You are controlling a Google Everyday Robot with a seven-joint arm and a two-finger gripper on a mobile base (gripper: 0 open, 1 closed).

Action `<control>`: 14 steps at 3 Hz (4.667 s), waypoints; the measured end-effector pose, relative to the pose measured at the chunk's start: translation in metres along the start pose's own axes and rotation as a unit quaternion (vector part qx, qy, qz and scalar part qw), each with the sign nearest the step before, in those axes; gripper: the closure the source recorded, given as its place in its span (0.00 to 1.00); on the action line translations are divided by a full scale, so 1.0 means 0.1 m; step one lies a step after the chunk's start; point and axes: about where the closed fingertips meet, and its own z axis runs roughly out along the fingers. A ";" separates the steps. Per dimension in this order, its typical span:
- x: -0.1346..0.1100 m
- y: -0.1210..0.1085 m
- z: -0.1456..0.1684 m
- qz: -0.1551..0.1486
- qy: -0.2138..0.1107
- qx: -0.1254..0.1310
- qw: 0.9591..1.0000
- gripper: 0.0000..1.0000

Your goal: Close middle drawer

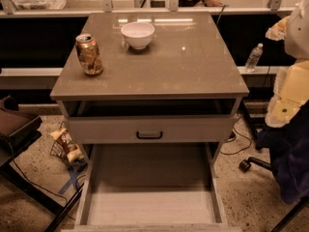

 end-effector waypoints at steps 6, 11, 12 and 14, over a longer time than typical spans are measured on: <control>1.22 0.74 2.45 0.023 -0.202 0.044 0.978 0.00; 1.86 2.26 3.78 0.056 -0.246 0.028 0.967 0.63; 1.86 2.78 4.12 0.057 -0.269 0.005 0.961 0.87; 1.79 3.19 4.36 0.060 -0.288 -0.016 0.956 1.00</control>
Offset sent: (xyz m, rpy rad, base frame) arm 0.0199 -0.0179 -0.0260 -0.0067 -0.0392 -0.0280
